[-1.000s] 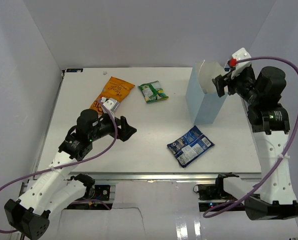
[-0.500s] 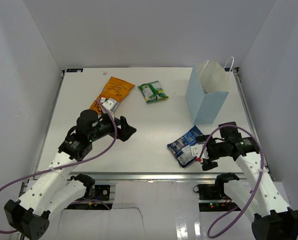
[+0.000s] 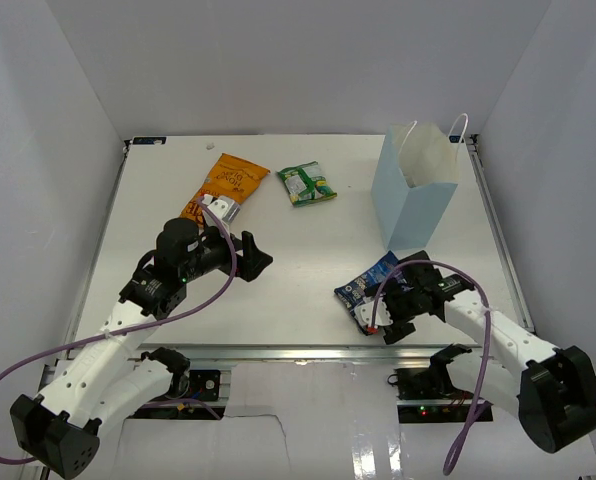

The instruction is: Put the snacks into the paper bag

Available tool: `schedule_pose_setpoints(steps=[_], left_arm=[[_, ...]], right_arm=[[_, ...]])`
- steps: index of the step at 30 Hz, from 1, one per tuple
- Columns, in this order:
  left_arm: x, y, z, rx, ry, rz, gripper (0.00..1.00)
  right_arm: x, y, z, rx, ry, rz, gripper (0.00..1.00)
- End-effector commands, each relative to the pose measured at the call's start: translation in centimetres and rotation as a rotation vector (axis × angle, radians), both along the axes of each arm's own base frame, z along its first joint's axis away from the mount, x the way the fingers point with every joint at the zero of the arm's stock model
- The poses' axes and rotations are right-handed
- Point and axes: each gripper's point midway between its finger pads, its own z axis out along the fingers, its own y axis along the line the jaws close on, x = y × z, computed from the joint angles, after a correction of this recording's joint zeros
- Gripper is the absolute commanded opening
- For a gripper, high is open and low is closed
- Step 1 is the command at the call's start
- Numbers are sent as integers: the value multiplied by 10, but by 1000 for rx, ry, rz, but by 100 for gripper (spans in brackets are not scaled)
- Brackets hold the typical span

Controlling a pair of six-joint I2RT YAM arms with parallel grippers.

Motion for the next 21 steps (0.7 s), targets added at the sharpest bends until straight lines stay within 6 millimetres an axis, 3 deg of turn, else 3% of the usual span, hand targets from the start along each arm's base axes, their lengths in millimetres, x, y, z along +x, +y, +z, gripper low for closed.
schedule_pose_setpoints(steps=[1,8,10,12,17,21], left_arm=[[-2,2,-3,5,3,4,97],[-4,1,1,-3,-3,-6,97],[-5,1,3,-8,-11,-7,97],[-6,1,4,-10,-14,-9,97],[-7,0,5,-15,-18,-16,97],[-7,1,7,-18,-25,-15,97]], right_arm=[[13,9,-3,8,-28,-27,89],[2,6,-20,-23,57,-26,63],[-4,7,-22,-19,86,-23,47],[-6,8,-20,-11,99,-22,38],[-17,29,16,113,166,1,22],[-17,50,68,249,192,-12,12]])
